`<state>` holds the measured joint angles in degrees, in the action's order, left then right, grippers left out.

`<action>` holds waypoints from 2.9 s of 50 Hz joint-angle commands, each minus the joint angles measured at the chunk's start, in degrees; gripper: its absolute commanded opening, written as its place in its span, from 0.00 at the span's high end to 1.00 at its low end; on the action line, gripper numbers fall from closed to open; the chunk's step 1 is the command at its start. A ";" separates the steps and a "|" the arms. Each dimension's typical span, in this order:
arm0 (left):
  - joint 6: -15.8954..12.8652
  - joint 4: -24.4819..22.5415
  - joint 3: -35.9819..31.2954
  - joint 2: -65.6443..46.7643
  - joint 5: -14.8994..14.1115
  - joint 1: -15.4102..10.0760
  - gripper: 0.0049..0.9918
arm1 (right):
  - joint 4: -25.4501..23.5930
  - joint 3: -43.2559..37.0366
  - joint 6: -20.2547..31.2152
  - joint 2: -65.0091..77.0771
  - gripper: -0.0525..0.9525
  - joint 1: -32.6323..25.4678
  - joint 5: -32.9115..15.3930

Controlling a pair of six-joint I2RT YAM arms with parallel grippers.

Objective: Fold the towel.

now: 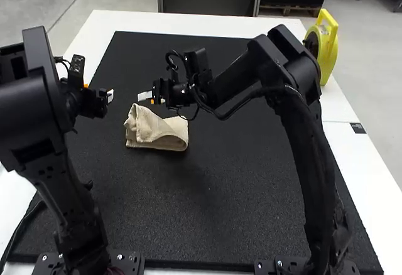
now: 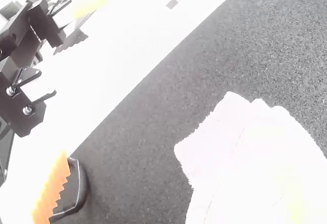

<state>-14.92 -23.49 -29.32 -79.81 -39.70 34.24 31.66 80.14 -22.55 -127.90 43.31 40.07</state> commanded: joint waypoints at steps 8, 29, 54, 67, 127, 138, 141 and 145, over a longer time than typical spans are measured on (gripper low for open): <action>0.42 -1.39 0.67 1.15 -1.34 0.57 0.03 | 0.60 0.28 -0.66 1.95 0.03 -3.14 -0.08; 2.26 -2.44 0.49 4.05 -0.99 -0.75 0.03 | -0.90 -3.59 -1.27 7.84 0.03 -8.42 -0.08; 2.44 -2.35 1.20 4.05 -1.34 -1.54 0.03 | -6.00 -10.88 -1.80 15.66 0.97 -8.07 0.09; 2.52 -2.27 1.28 4.05 -1.43 -1.81 0.03 | -8.02 -14.22 -0.83 16.19 0.97 -6.83 -0.08; 2.88 -2.09 1.99 4.14 -3.45 -0.58 0.03 | -5.82 -7.19 0.48 0.63 0.97 0.99 -0.17; 2.88 -2.09 2.07 4.14 -4.07 0.48 0.03 | -5.82 -4.20 0.40 -2.27 0.97 1.95 -0.17; 2.79 -2.09 2.25 4.14 -4.24 1.09 0.03 | -5.82 -3.06 0.40 -3.15 0.97 2.04 -0.17; 2.52 -2.09 2.51 4.14 -4.51 1.88 0.03 | -5.82 -1.56 0.40 -3.76 0.97 2.04 -0.17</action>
<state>-12.53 -25.17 -27.42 -76.47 -42.70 35.00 25.34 75.85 -22.68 -131.13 44.88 40.05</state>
